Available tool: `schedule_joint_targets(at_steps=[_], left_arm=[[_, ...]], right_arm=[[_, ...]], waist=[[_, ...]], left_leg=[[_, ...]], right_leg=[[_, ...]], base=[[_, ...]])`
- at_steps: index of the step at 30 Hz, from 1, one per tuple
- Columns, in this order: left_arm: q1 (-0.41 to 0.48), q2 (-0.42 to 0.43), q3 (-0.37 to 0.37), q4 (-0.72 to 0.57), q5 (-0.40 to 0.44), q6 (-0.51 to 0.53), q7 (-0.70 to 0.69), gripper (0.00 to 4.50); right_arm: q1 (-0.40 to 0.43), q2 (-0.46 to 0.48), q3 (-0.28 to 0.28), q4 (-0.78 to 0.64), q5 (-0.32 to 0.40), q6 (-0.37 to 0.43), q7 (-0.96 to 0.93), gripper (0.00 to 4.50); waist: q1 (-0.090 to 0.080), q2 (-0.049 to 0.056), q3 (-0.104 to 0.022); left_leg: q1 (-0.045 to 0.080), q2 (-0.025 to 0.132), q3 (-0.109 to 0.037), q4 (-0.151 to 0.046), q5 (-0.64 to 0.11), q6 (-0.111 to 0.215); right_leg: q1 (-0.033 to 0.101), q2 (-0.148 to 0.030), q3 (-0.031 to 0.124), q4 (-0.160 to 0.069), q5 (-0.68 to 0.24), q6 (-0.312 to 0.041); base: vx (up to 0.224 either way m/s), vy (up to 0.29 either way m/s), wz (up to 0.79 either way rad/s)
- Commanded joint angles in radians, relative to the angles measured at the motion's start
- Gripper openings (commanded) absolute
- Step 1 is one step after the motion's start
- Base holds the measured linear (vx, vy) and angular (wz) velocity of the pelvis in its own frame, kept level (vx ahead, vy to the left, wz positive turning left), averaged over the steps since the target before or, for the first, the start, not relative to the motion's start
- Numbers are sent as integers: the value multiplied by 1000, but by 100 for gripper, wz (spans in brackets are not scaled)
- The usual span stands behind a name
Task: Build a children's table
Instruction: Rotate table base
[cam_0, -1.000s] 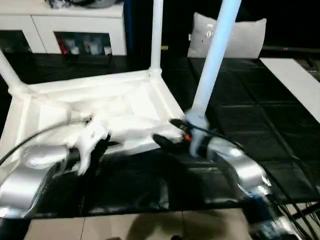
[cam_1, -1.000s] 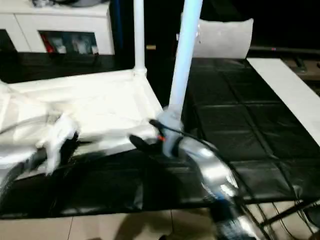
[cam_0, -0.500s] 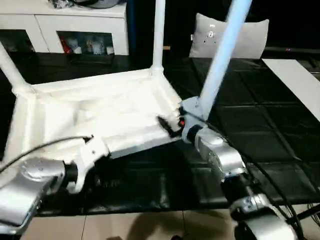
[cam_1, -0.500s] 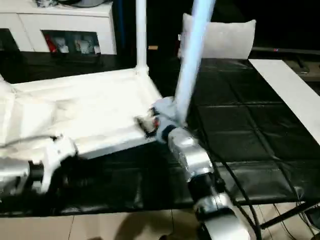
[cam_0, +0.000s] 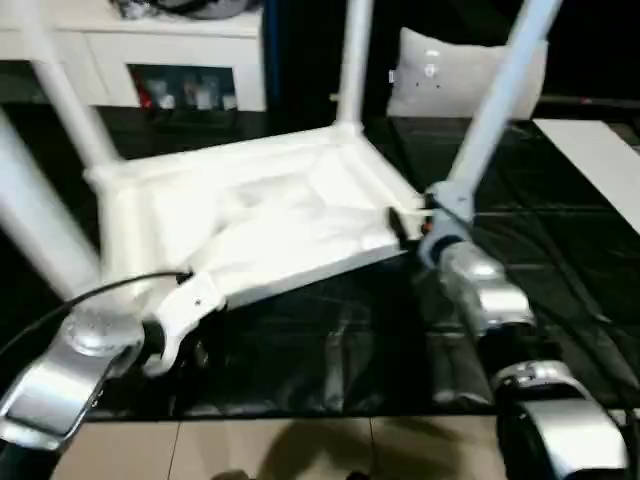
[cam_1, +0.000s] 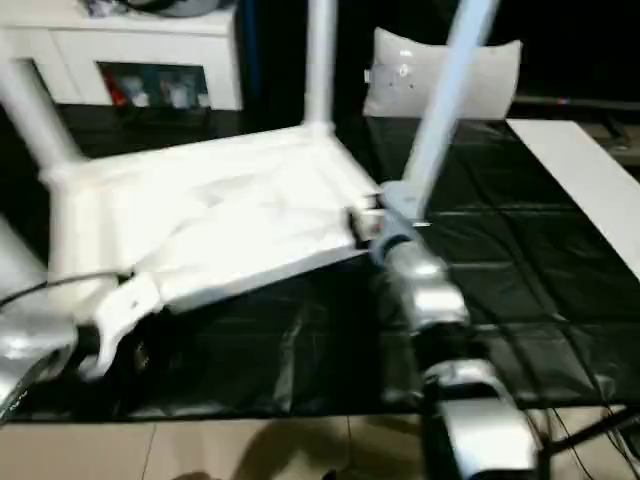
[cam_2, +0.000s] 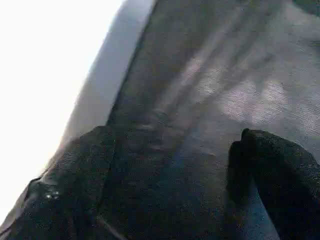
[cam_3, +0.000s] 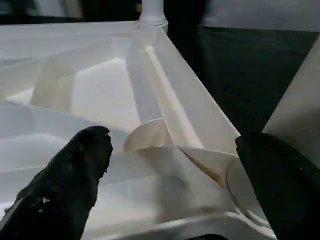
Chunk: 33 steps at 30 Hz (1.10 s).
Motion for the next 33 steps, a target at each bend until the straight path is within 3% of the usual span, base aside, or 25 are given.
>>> schedule_joint_targets(at_steps=[1, 5, 12, 14, 20, 22, 24, 28, 30, 31, 33], left_arm=[[-1, -1, 26, 5, 23, -30, 38, 446], [-4, -32, 35, 22, 33, -69, 88, 446], [-18, -131, 73, 92, 38, -155, 229, 446], [-4, -199, 116, 110, 20, -205, 304, 446], [52, -290, 155, 93, 13, -285, 420, 446], [99, -347, 187, 85, -11, -375, 469, 446], [153, -407, 228, 77, -49, -457, 493, 446], [192, -435, 259, 107, -47, -527, 537, 446], [195, -442, 269, 120, -46, -545, 552, 446], [194, -447, 275, 130, -46, -559, 564, 446], [155, -448, 298, 193, -49, -611, 566, 446]], right_arm=[[-9, -66, -64, 19, 0, -18, -47, 450], [-2, -115, -84, 47, 2, -36, -47, 450], [13, -170, -92, 73, -9, -63, -47, 450], [28, -174, -83, 50, -13, -75, -15, 450], [73, -135, -31, -55, -8, -74, 70, 450], [107, -117, 1, -121, 2, -52, 124, 450], [150, -106, 37, -193, 4, -28, 173, 450], [216, -114, 73, -303, 17, 35, 241, 450], [233, -118, 80, -332, 23, 54, 255, 450], [250, -123, 83, -362, 27, 73, 266, 450], [300, -136, 85, -440, 31, 137, 282, 450]], waist=[[-9, 16, -66], [-7, 14, -68], [-16, 8, -70], [-19, 5, -68], [-25, -2, -69], [-30, -9, -67], [-30, -8, -67], [-27, -6, -68], [-24, -7, -63], [-22, -19, -64], [-18, -16, -60]], left_leg=[[1, 30, -5, -70, -190, -1], [-6, 28, -3, -68, -174, 7], [-16, 21, -2, -60, -158, 31], [-17, 22, -1, -58, -162, 37], [-21, 23, -3, -58, -162, 65], [-25, 23, -5, -58, -168, 74], [-29, 25, -5, -58, -162, 82], [-25, 32, -6, -60, -160, 95], [-24, 31, -5, -63, -175, 94], [-24, 30, -7, -63, -172, 92], [-21, 29, -6, -65, -175, 89]], right_leg=[[47, -71, 63, -75, -299, -145], [52, -72, 62, -73, -275, -151], [55, -70, 55, -83, -334, -118], [53, -67, 53, -86, -339, -117], [51, -69, 49, -89, -373, -100], [52, -70, 46, -97, -419, -76], [52, -73, 47, -104, -426, -70], [43, -66, 48, -98, -378, -81], [43, -66, 49, -103, -404, -66], [45, -68, 49, -102, -427, -52], [40, -66, 50, -111, -450, -23]], base=[[0, 0, 0], [0, 0, 0], [0, 0, 0], [0, 0, 0], [0, 0, 0], [0, 0, 0], [0, 0, 0], [0, 0, 0], [0, 0, 0], [0, 0, 0], [0, 0, 0]])
